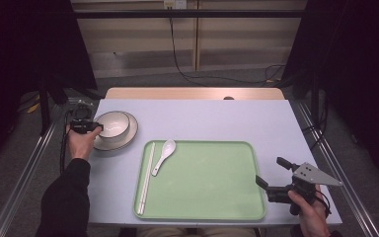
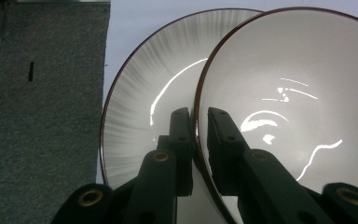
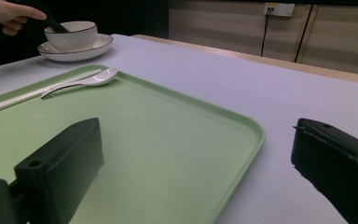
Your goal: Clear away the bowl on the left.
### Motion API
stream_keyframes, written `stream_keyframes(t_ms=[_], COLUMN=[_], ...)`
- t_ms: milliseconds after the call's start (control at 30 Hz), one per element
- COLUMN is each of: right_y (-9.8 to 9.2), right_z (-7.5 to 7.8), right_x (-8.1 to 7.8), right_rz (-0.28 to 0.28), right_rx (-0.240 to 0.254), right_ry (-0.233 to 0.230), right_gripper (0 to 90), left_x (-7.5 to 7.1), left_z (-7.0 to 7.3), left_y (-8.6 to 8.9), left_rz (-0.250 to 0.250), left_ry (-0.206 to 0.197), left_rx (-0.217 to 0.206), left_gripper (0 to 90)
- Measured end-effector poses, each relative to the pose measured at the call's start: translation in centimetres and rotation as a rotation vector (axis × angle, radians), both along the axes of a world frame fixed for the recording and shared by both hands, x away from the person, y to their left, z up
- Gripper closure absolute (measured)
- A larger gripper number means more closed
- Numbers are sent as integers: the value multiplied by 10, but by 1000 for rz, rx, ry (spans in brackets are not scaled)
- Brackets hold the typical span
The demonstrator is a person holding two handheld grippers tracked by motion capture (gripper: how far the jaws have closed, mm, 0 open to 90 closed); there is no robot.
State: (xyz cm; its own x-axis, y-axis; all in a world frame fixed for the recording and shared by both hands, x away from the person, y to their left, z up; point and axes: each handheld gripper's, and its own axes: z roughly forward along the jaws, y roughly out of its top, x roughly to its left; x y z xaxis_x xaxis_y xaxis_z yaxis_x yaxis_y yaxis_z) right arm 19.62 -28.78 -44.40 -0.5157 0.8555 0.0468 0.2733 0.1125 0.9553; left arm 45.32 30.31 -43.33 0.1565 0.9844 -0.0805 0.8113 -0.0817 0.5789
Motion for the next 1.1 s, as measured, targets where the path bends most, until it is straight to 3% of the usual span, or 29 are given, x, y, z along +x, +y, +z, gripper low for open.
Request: stream_keyframes(t_ms=[167, 233, 567, 833, 967, 1100], right_y=[0, 0, 0, -1, -1, -1], right_z=[0, 0, 0, 0, 0, 0], right_x=[0, 0, -1, 0, 0, -1], right_rz=[1, 0, -3, -9, -11, -12], right_rx=[2, 1, 0, 1, 2, 3], right_ry=[0, 0, 0, 0, -1, -1], right_gripper=[20, 20, 20, 20, 20, 20], left_x=[-2, -2, -6, -10, -11, -12], left_z=[-2, -5, -6, -5, -4, -3], left_y=[3, 1, 2, 7, 6, 5], left_rz=[-1, 25, 28, 15, 39, 39], left_ry=[-10, -29, -37, -21, -51, -54], left_rx=[-24, -42, -84, -118, -139, -125], left_gripper=[809, 823, 829, 829, 826, 825])
